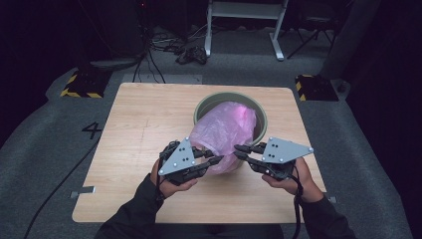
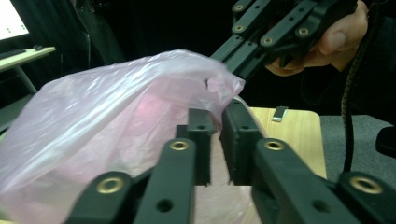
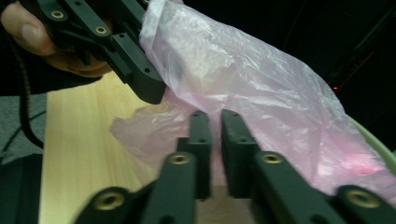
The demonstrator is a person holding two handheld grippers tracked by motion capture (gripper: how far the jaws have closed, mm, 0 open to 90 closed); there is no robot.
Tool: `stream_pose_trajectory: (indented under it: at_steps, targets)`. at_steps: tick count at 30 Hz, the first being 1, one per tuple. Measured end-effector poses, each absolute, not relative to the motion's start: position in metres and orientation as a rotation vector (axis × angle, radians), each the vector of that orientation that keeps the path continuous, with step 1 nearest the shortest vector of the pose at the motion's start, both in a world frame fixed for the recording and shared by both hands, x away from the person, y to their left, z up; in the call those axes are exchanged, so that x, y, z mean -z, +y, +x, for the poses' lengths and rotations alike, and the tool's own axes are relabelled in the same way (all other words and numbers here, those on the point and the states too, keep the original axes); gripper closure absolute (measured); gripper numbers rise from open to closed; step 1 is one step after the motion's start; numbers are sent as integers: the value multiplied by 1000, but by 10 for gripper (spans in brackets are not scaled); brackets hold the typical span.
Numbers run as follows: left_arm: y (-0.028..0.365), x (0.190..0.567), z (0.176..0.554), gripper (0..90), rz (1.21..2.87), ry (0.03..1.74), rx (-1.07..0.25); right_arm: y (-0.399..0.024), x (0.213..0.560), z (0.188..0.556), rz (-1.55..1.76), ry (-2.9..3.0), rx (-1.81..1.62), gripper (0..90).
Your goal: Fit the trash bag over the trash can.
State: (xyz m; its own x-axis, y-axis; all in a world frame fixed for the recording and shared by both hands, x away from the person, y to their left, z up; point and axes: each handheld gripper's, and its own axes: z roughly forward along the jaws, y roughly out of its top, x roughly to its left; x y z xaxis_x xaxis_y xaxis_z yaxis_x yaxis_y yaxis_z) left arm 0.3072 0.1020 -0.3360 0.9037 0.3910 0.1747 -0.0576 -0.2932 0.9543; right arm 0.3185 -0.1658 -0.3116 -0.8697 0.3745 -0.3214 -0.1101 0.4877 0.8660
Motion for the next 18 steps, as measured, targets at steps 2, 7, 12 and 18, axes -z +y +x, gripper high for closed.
stream_pose_trajectory:
  at_steps: [2, 7, 12, 18]
  targets:
    - [102, 336, 308, 890, 1822, 252, -463, -168, 311, 318, 223, 2258, -1387, 898]
    - [99, 335, 311, 900, 1852, 246, -496, -171, 308, 317, 241, 2242, -1395, 899]
    - [100, 335, 313, 900, 1857, 240, -496, -177, 305, 318, 275, 2229, -1425, 899]
    - [102, 335, 313, 900, 1855, 264, -520, -183, 301, 319, 302, 2212, -1458, 899]
